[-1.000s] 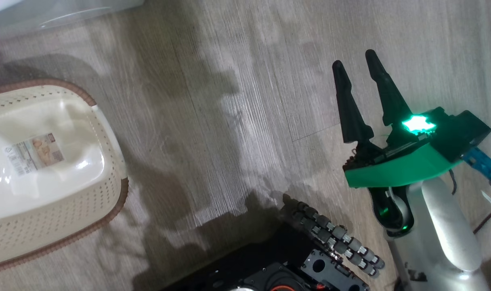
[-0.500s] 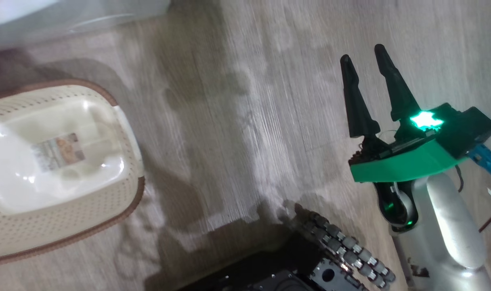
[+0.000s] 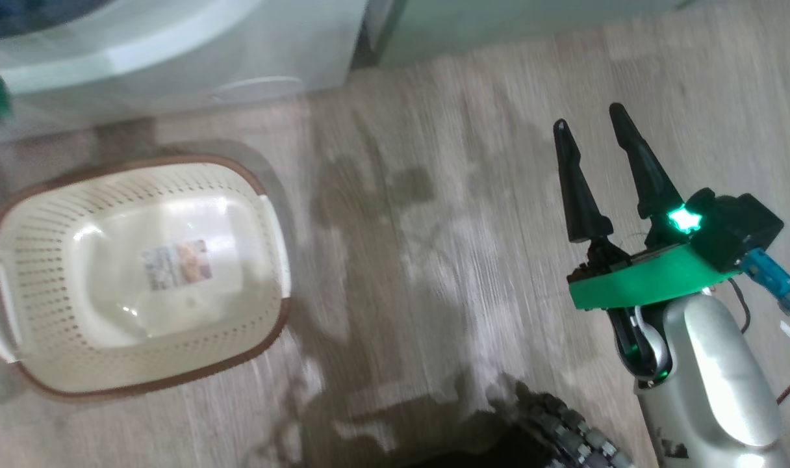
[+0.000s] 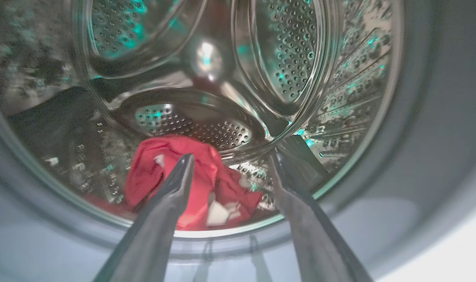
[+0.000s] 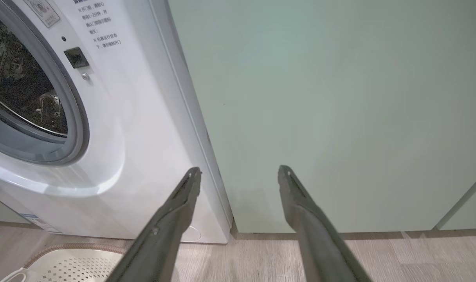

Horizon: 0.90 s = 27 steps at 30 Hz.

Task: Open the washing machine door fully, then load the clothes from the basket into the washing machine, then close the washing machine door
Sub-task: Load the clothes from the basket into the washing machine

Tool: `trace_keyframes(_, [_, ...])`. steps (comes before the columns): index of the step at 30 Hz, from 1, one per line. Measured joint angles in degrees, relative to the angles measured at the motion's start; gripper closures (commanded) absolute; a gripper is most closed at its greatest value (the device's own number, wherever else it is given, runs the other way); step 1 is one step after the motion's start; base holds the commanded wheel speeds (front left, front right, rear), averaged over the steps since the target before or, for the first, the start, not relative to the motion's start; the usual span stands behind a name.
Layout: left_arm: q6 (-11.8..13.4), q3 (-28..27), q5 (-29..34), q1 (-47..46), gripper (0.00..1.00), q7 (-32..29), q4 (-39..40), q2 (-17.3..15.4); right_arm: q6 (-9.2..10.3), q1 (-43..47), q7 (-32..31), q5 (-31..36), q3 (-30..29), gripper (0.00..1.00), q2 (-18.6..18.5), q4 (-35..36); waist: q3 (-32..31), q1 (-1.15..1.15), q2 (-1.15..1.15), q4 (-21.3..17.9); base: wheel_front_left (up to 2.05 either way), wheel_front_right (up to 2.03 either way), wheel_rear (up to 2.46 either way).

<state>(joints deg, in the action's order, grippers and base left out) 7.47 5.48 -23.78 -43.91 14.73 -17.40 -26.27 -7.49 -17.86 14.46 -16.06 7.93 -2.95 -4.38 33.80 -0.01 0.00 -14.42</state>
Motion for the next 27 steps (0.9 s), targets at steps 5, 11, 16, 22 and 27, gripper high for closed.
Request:
trace_keyframes(5, [3.45,-0.47,0.0,13.67,0.0,0.0,11.27,1.91,0.0,1.09,-0.01,1.4,-1.01,0.0,-0.01,-0.9,-3.74,0.0,0.0,2.09,0.0,0.0,0.0])
trace_keyframes(11, [4.9,-0.24,0.08,23.88,0.0,0.0,19.13,3.85,0.0,2.25,-0.96,2.82,-2.7,0.0,-0.02,-1.32,-8.15,0.0,0.0,4.46,0.0,0.0,0.0])
trace_keyframes(16, [5.16,0.9,1.4,30.16,0.0,-0.01,20.34,5.69,0.0,3.85,-2.61,4.08,-4.21,0.0,-0.02,-1.47,-12.1,0.0,0.0,6.24,0.0,0.0,0.0])
trace_keyframes(22, [5.16,2.31,3.44,34.5,0.0,-0.01,20.12,6.8,0.0,6.82,-4.46,5.1,-5.95,0.0,-0.02,-1.37,-17.15,0.0,0.0,8.13,0.0,0.0,0.0])
trace_keyframes(27, [5.32,2.66,4.77,37.22,0.0,-0.01,19.81,7.73,0.0,9.38,-6.13,5.92,-6.69,0.0,-0.01,-0.74,-21.08,0.0,0.0,9.39,0.0,0.0,0.0])
